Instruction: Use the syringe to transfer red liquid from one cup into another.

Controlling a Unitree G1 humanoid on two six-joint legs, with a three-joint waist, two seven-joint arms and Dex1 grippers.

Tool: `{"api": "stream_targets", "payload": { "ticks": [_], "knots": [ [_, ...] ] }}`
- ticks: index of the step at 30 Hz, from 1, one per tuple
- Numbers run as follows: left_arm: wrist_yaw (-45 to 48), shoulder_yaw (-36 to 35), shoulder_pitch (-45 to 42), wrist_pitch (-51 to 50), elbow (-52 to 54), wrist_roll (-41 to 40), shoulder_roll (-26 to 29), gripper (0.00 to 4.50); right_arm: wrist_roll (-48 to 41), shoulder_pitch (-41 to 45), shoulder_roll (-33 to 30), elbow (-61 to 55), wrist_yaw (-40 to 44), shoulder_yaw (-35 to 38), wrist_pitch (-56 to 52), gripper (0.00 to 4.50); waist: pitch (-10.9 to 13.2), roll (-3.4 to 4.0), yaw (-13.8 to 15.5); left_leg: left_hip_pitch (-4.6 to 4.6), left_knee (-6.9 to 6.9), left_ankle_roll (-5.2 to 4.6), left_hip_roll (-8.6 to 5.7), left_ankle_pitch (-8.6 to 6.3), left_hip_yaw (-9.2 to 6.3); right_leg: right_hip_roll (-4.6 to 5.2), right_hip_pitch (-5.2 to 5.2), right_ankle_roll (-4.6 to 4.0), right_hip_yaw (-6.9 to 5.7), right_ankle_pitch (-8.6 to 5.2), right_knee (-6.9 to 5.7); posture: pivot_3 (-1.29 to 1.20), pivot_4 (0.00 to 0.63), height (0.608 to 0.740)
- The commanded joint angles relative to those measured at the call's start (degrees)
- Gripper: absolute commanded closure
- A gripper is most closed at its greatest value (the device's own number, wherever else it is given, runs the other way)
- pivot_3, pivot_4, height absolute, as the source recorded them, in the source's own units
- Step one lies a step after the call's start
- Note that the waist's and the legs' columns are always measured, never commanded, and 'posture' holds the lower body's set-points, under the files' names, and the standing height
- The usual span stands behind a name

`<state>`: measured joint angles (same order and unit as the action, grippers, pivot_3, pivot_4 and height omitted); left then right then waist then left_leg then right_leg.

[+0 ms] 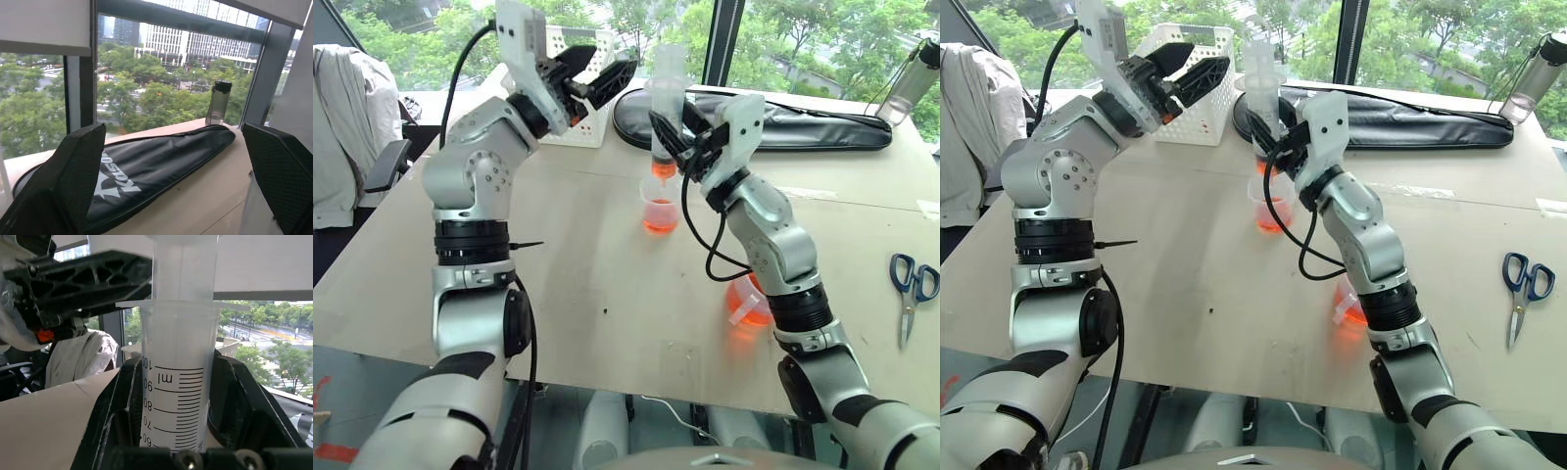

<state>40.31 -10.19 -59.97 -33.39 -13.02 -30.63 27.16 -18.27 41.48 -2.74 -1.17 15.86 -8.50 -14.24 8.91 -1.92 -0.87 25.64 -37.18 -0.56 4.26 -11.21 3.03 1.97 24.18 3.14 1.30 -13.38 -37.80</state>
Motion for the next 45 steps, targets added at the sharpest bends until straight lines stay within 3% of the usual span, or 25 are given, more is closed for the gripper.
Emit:
{"api": "stream_targets", "payload": {
  "ticks": [1,19,45],
  "knots": [
    [1.9,0.4,-3.6,0.0,0.8,-0.7,0.5,0.0,0.9,-0.2,0.6,-1.9,-0.1,0.4,-0.5,2.99,0.0,0.0,0.0,0.0,0.0,0.0,0.0,0.0,0.0,0.0,0.0,0.0,0.0,0.0,0.0,0.0,0.15,0.724],
    [5.0,0.6,-7.5,-0.9,-1.0,-1.1,0.5,0.0,-0.3,2.3,2.9,-8.0,-1.1,2.8,-7.2,2.99,0.1,0.08,0.0,0.07,0.02,0.0,-0.01,0.0,-0.07,0.0,0.02,0.0,-0.06,0.0,0.04,0.0,0.15,0.724],
    [3.4,-1.5,-8.1,-0.6,-1.2,-2.9,-0.3,0.0,0.0,10.6,4.9,-12.0,-12.3,5.8,-25.4,3.01,0.1,0.08,0.0,0.11,0.04,0.0,-0.01,0.0,-0.12,0.01,0.03,0.0,-0.12,-0.01,0.05,0.0,0.15,0.724]
  ]
}}
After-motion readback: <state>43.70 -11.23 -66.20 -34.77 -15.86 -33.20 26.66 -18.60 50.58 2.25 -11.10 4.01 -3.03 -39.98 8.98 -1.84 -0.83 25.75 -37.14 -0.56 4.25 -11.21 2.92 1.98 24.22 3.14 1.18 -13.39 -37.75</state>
